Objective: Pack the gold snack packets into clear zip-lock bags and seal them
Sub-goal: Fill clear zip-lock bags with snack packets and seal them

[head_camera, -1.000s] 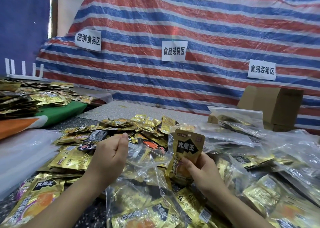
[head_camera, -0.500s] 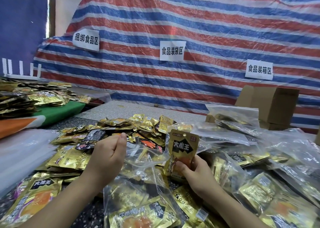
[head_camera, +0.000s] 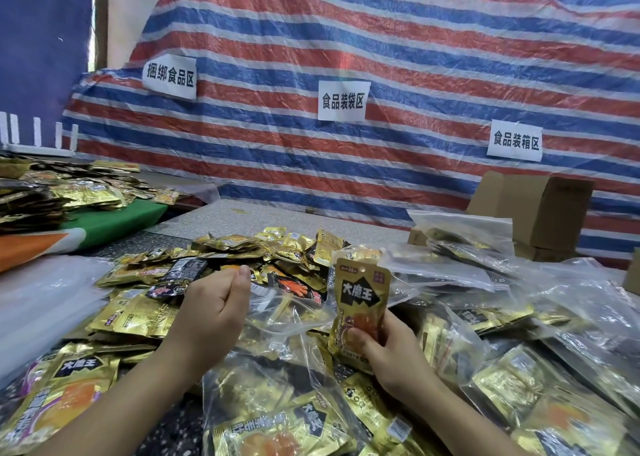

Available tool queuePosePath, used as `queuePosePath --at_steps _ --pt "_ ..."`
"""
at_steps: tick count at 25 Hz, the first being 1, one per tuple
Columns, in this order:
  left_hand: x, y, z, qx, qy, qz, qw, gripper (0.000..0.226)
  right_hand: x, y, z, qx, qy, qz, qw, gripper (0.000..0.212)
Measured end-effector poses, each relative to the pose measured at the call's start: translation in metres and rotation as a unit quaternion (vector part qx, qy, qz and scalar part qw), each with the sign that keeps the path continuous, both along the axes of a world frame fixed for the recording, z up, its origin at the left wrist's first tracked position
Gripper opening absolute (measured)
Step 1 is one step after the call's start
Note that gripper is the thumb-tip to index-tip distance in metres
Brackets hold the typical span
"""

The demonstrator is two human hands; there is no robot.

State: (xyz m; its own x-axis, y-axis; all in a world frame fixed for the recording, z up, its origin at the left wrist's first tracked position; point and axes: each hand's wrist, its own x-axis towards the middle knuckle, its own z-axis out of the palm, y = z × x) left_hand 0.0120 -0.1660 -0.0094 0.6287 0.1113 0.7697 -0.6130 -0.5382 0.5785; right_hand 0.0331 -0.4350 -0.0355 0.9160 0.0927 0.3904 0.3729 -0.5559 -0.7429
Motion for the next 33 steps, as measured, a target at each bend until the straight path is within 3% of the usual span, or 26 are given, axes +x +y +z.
queuePosePath --at_steps 4,10,18,24,29,33 --pt "0.000 -0.001 0.000 -0.001 0.001 -0.001 1.000 0.068 -0.001 0.002 0.000 0.002 0.014 -0.009 1.000 0.017" --pt "0.001 0.000 0.000 -0.001 0.000 -0.007 1.000 0.069 0.001 -0.004 0.009 0.082 0.027 0.008 0.996 0.032" --pt "-0.003 -0.002 0.003 -0.005 -0.005 -0.012 1.000 0.069 -0.003 -0.005 0.008 0.084 0.054 0.046 0.994 0.028" --pt "-0.002 -0.002 0.003 -0.001 -0.011 -0.011 1.000 0.068 0.000 -0.010 0.022 0.192 0.072 0.036 0.978 0.022" --pt "-0.002 -0.003 0.003 -0.003 -0.016 -0.011 1.000 0.067 0.002 -0.014 0.024 0.188 0.058 0.027 0.980 0.029" --pt "-0.003 -0.003 0.004 -0.010 -0.023 -0.024 0.999 0.066 -0.003 -0.011 0.033 0.274 0.077 0.073 0.956 0.040"
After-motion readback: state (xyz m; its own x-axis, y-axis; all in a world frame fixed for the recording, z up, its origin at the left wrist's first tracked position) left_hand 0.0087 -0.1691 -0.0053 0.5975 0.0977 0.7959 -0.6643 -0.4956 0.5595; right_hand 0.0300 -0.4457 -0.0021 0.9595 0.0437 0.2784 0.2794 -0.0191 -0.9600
